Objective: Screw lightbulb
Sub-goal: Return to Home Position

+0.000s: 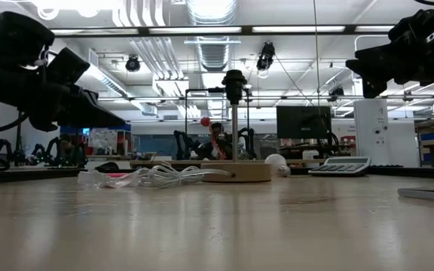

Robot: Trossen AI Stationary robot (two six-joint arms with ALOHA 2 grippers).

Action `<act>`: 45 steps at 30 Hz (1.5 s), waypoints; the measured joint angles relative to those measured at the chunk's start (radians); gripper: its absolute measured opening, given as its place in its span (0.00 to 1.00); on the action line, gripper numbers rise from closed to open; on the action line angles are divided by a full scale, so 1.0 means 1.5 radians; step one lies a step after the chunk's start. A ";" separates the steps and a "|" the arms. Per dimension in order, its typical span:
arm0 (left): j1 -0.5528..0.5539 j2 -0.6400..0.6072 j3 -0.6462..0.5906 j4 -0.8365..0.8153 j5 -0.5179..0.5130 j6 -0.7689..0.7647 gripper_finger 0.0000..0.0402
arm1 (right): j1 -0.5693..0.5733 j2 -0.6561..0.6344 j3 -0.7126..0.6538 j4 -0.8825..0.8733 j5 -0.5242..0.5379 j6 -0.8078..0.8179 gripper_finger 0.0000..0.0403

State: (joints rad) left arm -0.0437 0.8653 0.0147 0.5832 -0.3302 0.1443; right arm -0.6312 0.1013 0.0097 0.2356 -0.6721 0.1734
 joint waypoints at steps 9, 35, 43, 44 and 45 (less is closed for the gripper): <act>0.000 0.011 0.000 0.000 0.000 0.000 0.00 | 0.000 0.000 0.000 0.000 0.000 0.000 0.34; 0.000 0.013 0.000 0.000 0.000 0.000 0.00 | 0.000 0.000 0.000 0.000 0.000 0.000 0.25; 0.000 0.013 0.000 0.000 0.000 0.000 0.00 | 0.000 0.000 0.000 0.000 0.000 0.000 0.29; 0.000 0.013 0.000 0.000 0.000 0.000 0.00 | 0.000 0.000 0.000 0.000 0.000 0.000 0.29; 0.000 0.013 0.000 0.000 0.000 0.000 0.00 | 0.000 0.000 0.000 0.000 0.000 0.000 0.30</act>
State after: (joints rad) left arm -0.0437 0.8852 0.0147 0.5831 -0.3302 0.1444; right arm -0.6312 0.1013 0.0097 0.2356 -0.6723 0.1734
